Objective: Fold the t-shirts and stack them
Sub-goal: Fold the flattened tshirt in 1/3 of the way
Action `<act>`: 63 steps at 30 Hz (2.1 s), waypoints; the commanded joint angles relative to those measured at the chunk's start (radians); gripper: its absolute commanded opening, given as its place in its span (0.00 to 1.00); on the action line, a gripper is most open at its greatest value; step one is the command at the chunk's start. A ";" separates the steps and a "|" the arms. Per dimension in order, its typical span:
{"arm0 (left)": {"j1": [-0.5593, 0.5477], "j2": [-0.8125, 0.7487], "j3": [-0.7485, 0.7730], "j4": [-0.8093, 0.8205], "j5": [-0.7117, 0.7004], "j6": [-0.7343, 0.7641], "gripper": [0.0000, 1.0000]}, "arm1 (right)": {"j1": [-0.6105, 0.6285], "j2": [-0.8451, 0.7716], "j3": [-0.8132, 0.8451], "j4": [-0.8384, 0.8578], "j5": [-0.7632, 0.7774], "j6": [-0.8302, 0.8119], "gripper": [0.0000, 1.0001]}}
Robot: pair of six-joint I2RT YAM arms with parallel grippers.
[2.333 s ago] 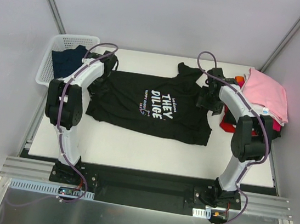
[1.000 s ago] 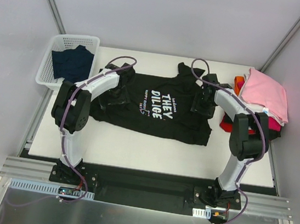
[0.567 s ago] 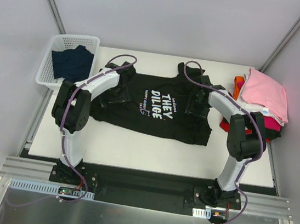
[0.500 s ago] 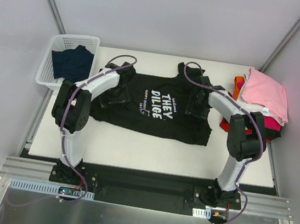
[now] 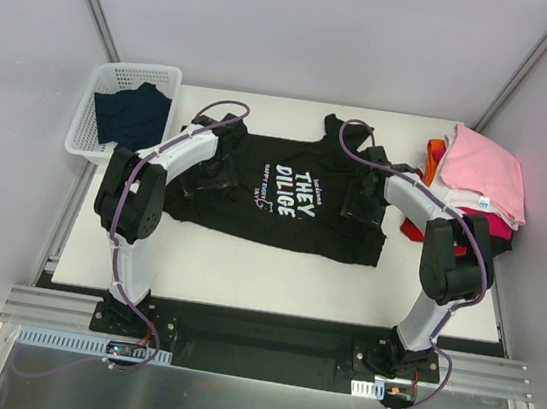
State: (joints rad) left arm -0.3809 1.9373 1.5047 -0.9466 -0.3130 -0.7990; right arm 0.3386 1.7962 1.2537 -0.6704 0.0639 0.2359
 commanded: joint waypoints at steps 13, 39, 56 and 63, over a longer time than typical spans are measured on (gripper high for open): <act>-0.012 -0.024 -0.028 -0.015 -0.018 0.011 0.89 | 0.005 -0.006 0.003 0.008 0.033 0.009 0.46; -0.012 -0.028 -0.028 -0.017 -0.021 0.009 0.89 | 0.013 -0.017 0.065 -0.041 0.089 0.006 0.01; -0.012 -0.021 -0.038 -0.011 -0.029 0.044 0.89 | 0.008 0.241 0.449 -0.124 0.111 -0.043 0.01; -0.012 -0.008 -0.040 0.000 -0.008 0.060 0.89 | -0.004 0.336 0.518 -0.107 0.103 -0.058 0.54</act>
State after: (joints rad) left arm -0.3809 1.9373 1.4563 -0.9451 -0.3218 -0.7639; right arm 0.3450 2.1117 1.7065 -0.7689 0.1532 0.1986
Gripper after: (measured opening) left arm 0.895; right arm 0.366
